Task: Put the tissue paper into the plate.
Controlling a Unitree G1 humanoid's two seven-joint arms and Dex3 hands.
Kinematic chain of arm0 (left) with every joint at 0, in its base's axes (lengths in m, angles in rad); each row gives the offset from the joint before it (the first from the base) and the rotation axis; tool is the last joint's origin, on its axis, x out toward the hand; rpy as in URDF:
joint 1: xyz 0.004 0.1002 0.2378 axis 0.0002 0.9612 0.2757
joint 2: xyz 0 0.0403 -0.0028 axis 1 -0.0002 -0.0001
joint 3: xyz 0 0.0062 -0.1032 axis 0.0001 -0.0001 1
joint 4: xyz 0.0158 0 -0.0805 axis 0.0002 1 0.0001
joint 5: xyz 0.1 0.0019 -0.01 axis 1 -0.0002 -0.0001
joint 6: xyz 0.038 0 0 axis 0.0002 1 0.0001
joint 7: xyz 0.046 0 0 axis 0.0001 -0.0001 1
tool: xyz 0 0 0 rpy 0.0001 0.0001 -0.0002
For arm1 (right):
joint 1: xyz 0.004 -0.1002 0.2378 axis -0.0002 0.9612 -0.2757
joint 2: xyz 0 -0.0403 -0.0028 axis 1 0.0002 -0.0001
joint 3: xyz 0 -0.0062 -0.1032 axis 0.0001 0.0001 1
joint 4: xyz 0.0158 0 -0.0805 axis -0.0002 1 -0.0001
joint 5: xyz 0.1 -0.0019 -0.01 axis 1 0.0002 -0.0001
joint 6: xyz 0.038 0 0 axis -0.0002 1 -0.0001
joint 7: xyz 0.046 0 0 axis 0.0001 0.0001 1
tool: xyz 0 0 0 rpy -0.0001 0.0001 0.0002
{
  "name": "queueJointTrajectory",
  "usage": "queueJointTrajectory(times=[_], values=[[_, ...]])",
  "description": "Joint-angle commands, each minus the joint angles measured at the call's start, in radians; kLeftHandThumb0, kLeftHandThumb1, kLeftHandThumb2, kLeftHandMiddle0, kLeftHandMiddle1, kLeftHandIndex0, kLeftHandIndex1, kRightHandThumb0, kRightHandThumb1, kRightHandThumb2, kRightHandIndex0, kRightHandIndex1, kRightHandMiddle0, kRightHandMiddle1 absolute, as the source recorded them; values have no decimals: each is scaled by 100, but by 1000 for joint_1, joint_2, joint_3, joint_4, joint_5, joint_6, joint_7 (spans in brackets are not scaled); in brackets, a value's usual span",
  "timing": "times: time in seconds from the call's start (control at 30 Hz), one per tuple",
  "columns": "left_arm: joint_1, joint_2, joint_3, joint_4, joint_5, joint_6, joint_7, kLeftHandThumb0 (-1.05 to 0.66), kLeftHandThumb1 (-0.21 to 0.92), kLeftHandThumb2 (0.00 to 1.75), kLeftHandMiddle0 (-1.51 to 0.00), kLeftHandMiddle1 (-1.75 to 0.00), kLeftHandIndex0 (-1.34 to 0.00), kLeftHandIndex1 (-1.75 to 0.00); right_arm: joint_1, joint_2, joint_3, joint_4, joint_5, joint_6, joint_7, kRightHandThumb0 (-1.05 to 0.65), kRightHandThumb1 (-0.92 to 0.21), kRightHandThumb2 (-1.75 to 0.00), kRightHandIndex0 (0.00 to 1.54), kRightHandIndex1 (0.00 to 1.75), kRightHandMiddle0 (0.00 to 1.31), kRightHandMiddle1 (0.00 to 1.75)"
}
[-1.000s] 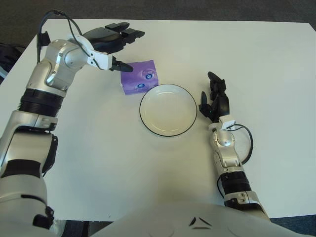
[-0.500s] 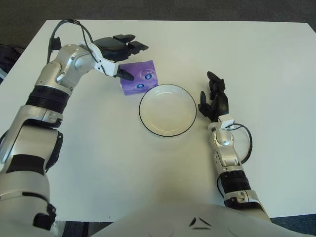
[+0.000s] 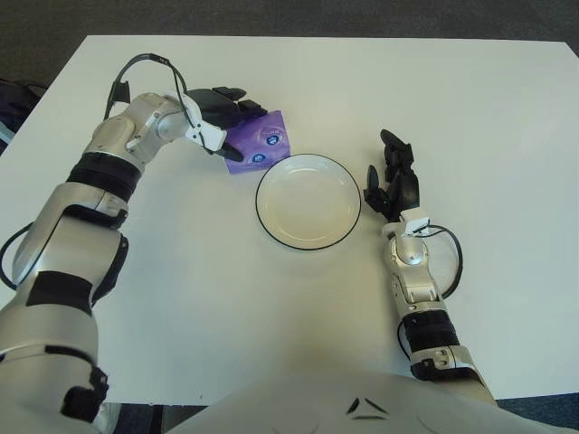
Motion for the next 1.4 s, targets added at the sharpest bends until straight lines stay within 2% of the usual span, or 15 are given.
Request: queueJointTrajectory(times=[0.0, 0.27, 0.4, 0.5, 0.63, 0.87, 1.03, 1.23, 1.37], values=[[-11, -5, -22, 9, 16, 6, -18, -105, 92, 48, 0, 0, 0, -38, 68, -1, -10, 77, 9, 74, 0, -63, -92, -71, 28, 14, 0, 62], [-31, -9, -73, 21, 63, -5, -33, -105, 92, 40, 0, 0, 0, -28, 66, -3, -14, 82, 10, 70, 0, -63, -92, -72, 28, 14, 0, 64], [-54, -13, -99, -27, 78, 0, -98, -105, 92, 33, 0, 0, 0, -8, 65, -3, -15, 84, 11, 67, 0, -62, -92, -73, 28, 14, 0, 64], [-61, -18, -107, -54, 88, 30, -140, -105, 92, 27, 0, 0, 0, -3, 65, -2, -17, 85, 12, 67, -1, -62, -92, -73, 28, 14, 0, 65], [-59, -21, -110, -59, 99, 67, -159, -105, 91, 16, 0, 0, 0, -1, 65, -2, -18, 86, 12, 66, -1, -62, -92, -72, 29, 14, 0, 66], [-57, -44, -111, -70, 104, 133, -182, -90, 83, 7, 0, 0, 0, 0, 66, -2, -19, 89, 13, 59, 0, -63, -92, -72, 28, 14, 0, 66], [-61, -58, -109, -67, 91, 148, -198, -88, 81, 5, 0, 0, 0, 0, 65, -3, -19, 92, 10, 53, -1, -64, -92, -72, 28, 14, 0, 68], [-66, -70, -111, -53, 90, 150, -191, -94, 81, 4, 0, 0, 0, 0, 63, -3, -19, 97, 11, 47, 0, -63, -92, -70, 28, 14, 0, 69], [-62, -75, -113, -53, 100, 153, -169, -87, 79, 3, 0, 0, 0, 0, 63, -2, -19, 98, 10, 48, -1, -63, -92, -69, 28, 14, 0, 68]])
